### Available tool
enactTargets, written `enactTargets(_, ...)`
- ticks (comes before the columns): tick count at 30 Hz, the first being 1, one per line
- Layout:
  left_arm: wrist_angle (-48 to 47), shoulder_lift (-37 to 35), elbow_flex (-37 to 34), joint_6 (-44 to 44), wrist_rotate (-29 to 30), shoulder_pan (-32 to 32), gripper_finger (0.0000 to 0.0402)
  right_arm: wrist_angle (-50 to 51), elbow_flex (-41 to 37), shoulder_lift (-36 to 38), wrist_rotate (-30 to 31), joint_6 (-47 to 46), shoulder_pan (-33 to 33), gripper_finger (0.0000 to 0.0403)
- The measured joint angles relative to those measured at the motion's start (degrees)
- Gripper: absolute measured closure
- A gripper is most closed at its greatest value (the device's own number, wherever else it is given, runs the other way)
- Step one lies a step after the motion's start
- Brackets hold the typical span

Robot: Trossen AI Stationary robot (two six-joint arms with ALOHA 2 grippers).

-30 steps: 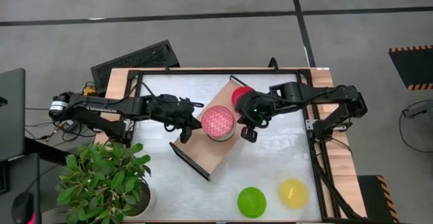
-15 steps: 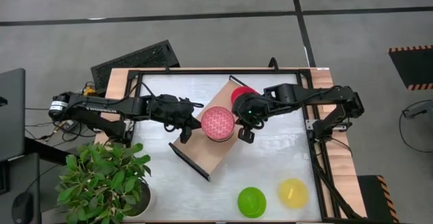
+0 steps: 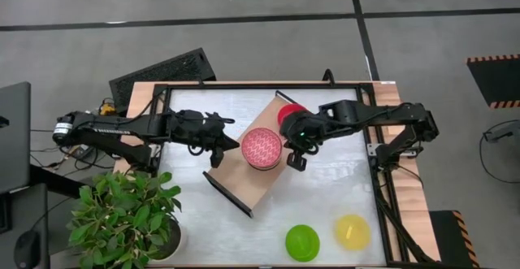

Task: Place and stack bowls onto a shelf
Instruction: Adjust the stacked patterned bowls on the shelf

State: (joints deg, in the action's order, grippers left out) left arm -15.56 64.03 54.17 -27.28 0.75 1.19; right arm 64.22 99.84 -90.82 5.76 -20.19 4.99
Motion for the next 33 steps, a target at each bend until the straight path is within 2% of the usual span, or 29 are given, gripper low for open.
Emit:
enactTargets(8, -0.1, -0.3, 0.0, 0.7, 1.5, 0.0, 0.0401, 1.4, 1.6, 1.2, 1.8, -0.4, 0.7, 0.0381)
enactTargets(14, 0.0, -0.3, 0.0, 0.6, 1.9, 0.0, 0.0401, -0.7, -0.3, 1.2, 1.8, 0.0, 0.6, 0.0381)
enactTargets(33, 0.1, -0.3, 0.0, 0.0, 1.9, 0.0, 0.0401, -3.3, -0.7, -1.1, -1.5, 2.1, 0.7, 0.0382)
